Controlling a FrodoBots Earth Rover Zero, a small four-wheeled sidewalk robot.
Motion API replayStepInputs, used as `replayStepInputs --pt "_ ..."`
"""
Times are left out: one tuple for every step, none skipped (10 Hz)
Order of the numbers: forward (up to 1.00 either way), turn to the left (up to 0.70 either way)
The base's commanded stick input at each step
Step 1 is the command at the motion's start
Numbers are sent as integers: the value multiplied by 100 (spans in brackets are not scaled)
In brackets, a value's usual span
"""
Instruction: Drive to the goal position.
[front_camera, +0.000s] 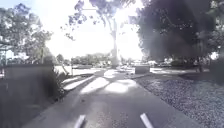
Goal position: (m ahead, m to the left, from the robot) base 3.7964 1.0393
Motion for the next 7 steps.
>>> replayStepInputs --pt "61 0" --pt "80 0" --pt "98 0" --pt "100 0" --pt "100 0" --pt "100 0" --pt "100 0"
